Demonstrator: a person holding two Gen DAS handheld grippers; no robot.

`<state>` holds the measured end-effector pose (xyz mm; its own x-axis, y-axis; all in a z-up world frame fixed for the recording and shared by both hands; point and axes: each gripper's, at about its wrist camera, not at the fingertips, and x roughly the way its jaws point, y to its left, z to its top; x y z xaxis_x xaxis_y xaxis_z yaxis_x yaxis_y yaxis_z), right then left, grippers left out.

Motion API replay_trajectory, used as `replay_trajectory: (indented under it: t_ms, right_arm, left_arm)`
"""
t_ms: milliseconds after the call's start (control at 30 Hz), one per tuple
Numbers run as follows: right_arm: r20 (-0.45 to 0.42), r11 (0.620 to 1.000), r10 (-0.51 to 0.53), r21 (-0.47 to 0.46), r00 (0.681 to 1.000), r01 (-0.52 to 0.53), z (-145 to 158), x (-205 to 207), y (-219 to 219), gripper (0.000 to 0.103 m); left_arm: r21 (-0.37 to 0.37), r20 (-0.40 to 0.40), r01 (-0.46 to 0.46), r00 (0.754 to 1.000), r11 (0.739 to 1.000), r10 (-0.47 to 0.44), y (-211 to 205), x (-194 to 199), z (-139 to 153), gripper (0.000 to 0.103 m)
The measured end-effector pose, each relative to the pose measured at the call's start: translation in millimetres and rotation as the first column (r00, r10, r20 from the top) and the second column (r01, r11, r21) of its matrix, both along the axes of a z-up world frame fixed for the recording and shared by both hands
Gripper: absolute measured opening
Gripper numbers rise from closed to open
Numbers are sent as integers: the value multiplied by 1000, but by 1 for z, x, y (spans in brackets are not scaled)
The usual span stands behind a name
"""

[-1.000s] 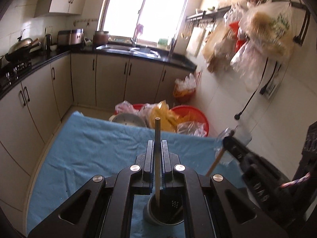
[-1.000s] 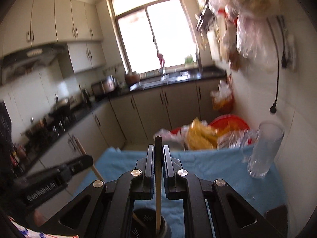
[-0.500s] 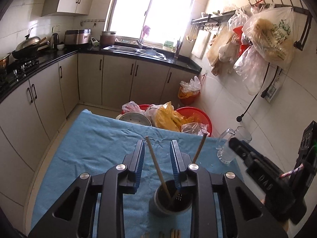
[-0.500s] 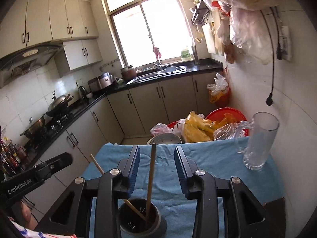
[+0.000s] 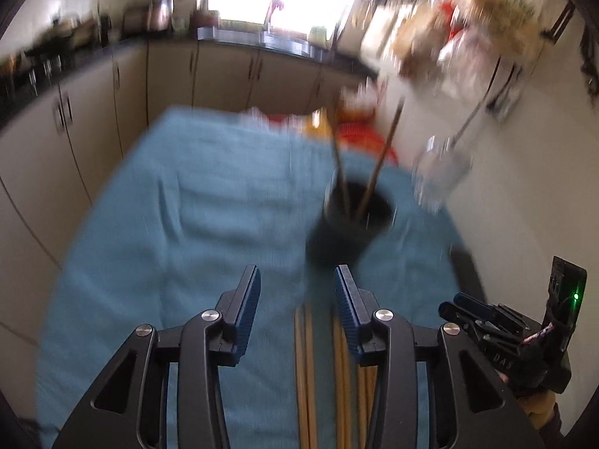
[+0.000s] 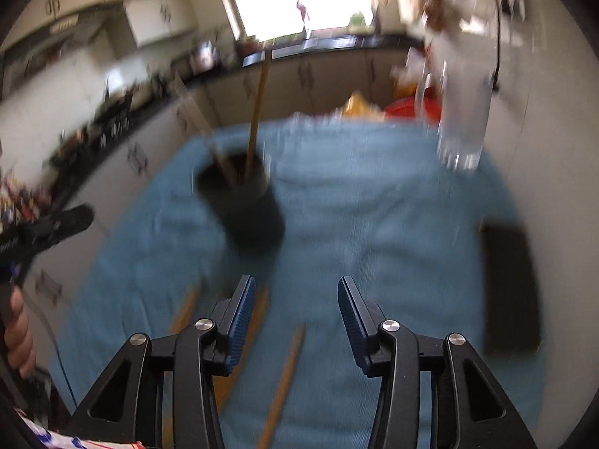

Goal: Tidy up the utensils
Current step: 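Move both tools back to the remaining chopsticks, then close the left gripper on a chopstick while the right gripper grasps another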

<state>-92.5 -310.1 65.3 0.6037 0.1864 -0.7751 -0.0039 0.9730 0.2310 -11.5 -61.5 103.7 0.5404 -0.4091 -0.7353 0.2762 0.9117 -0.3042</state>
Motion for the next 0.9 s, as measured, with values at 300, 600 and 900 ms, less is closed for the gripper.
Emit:
replay_trajectory:
  t_ms: [300, 600, 900]
  right_arm:
    - [-73, 999, 29, -18, 997, -31, -47, -22, 17, 41]
    - [-73, 996, 25, -85, 997, -31, -47, -4, 25, 35]
    - [-109, 986, 22, -165, 994, -40, -48, 12, 29, 24]
  left_arm:
    - [68, -123, 80, 990, 994, -71, -25, -3, -76, 19]
    - [140, -123, 119, 987, 983, -102, -44, 8, -87, 10]
    - [191, -122, 141, 985, 972, -119, -52, 16, -87, 6]
